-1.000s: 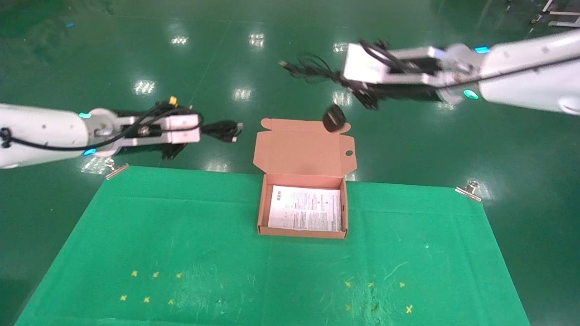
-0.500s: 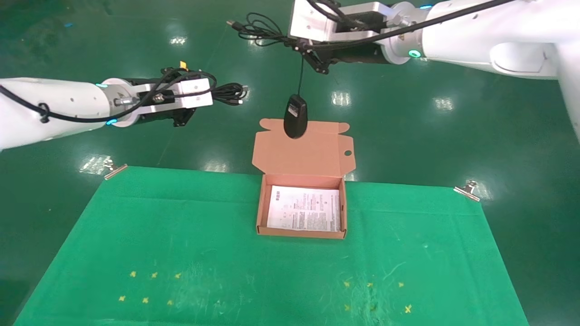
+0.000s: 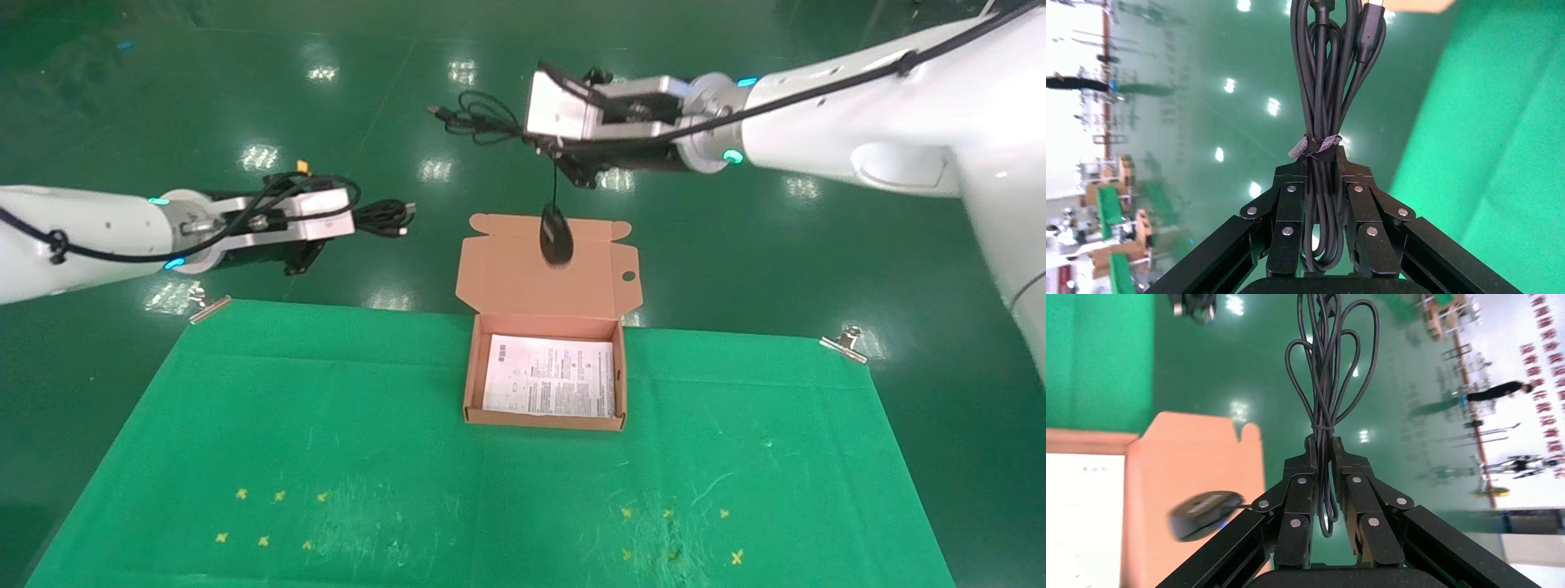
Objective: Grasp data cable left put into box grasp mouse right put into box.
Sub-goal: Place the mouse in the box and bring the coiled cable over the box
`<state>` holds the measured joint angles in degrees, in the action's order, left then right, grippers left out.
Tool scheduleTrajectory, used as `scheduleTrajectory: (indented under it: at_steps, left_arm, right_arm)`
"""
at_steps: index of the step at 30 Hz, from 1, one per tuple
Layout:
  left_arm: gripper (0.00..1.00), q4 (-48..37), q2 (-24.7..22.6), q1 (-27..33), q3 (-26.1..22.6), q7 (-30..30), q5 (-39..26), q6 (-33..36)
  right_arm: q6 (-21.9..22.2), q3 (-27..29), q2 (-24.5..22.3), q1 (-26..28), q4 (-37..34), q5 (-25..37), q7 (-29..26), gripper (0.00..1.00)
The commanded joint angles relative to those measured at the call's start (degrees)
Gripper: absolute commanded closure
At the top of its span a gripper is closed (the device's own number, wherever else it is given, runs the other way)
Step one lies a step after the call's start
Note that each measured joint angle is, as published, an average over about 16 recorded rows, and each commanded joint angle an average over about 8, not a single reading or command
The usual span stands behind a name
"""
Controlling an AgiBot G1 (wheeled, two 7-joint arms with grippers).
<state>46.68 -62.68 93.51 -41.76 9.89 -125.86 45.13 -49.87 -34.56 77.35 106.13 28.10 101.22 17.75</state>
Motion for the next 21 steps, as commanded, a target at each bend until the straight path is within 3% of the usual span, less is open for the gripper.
scheduleTrajectory:
  at_steps: [1, 13, 21]
  left_arm:
    - [1.00, 0.5, 0.7, -0.5, -0.1, 1.0, -0.6, 0.7]
    - [1.00, 8.9, 3.8, -2.8, -1.1, 13.5, -10.9, 5.3]
    - [1.00, 13.2, 4.6, -4.1, -1.1, 17.6, -13.7, 7.1]
  right_arm:
    - [0.2, -0.7, 0.1, -0.6, -0.4, 0.1, -0.4, 1.00]
    - [1.1, -8.4, 0.8, -5.6, 2.2, -2.9, -5.1, 1.00]
    - [3.1, -15.0, 1.0, -7.7, 4.1, -6.7, -9.0, 1.00]
